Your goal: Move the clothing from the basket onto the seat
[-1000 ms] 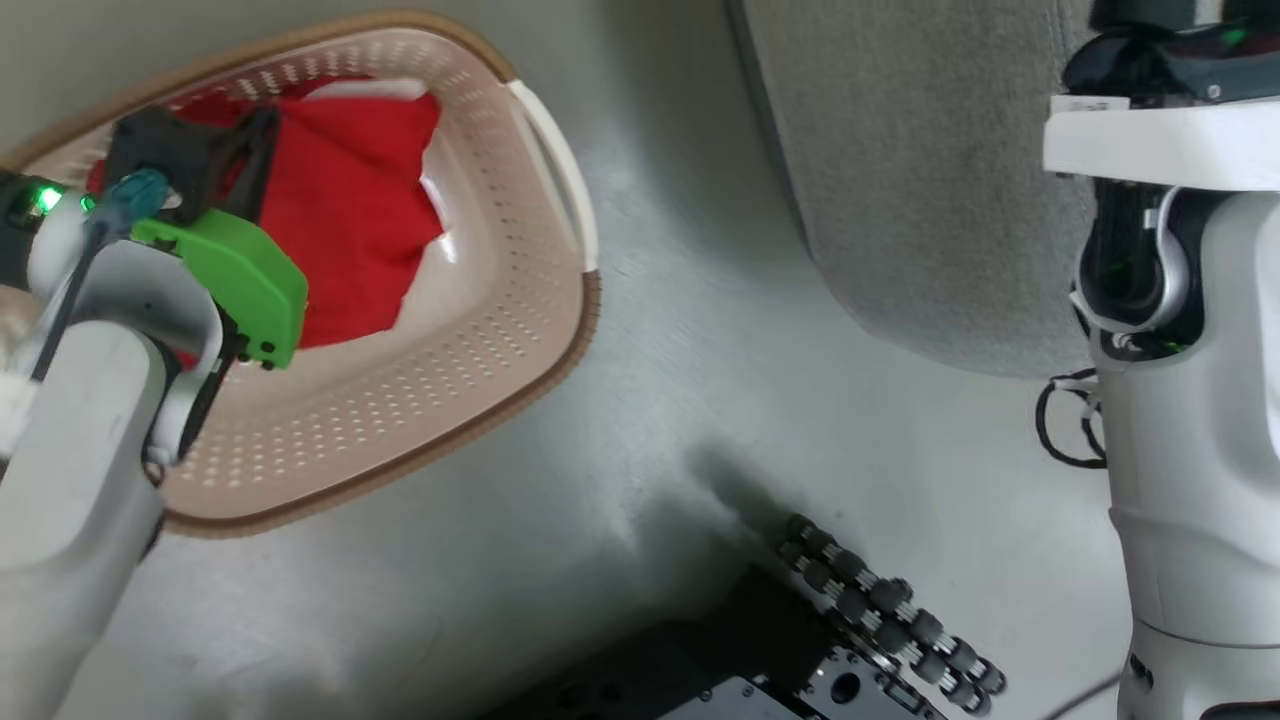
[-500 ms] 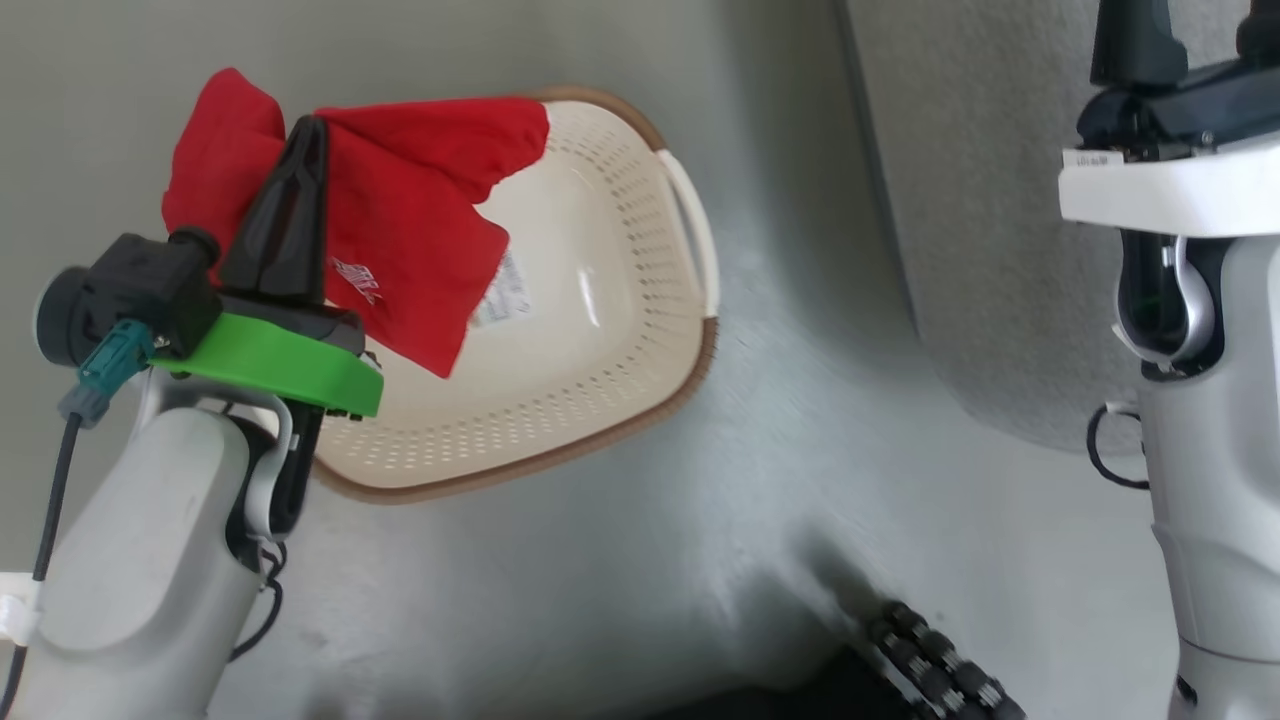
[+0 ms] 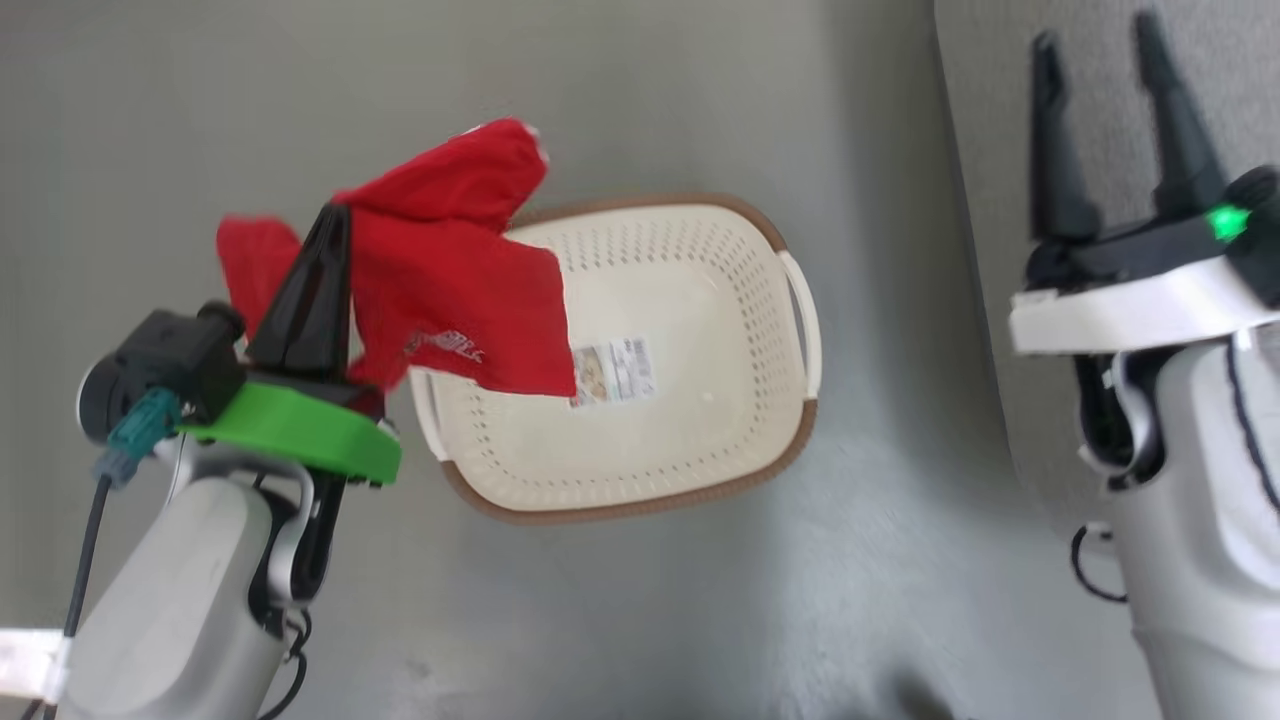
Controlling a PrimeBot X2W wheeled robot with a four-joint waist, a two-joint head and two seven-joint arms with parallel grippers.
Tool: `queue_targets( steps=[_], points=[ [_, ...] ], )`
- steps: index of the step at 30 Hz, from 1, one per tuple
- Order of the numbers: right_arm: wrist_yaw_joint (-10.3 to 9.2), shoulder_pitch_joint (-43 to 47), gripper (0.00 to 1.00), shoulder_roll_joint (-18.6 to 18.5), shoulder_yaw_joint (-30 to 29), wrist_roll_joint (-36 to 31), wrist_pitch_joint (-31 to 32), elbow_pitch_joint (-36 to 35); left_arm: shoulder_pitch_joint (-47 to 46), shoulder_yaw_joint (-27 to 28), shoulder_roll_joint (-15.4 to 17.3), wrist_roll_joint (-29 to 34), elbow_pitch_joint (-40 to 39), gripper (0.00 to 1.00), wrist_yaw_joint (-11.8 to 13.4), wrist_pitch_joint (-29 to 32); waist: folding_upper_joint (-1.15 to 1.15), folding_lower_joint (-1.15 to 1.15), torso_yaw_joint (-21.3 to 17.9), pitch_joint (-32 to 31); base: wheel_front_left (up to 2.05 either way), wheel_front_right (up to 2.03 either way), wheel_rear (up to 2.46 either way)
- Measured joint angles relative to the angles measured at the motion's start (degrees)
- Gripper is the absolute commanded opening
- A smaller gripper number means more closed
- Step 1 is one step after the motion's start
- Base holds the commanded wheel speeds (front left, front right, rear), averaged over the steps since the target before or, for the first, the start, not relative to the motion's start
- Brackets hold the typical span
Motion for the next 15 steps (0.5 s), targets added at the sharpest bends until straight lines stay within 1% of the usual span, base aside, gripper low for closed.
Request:
queue_targets(
  steps=[7, 15],
  points=[
    [1.10, 3.14, 1.00, 1.51, 3.12, 0.02, 0.00, 2.25, 4.50, 1.83, 1.05, -0.01, -0.08, 0.00, 0.01, 0.08, 0.00, 0.00, 2.16, -6.64, 0.00, 0.00, 0.00],
    [1.47, 7.51, 1.00, 1.97, 4.87, 0.20, 0.00, 4.47, 9.21, 1.90, 1.19, -0.01, -0.62, 0.00, 0.02, 0.09, 0.00, 0.00, 2.56, -13.89, 0.00, 0.00, 0.00]
  ],
)
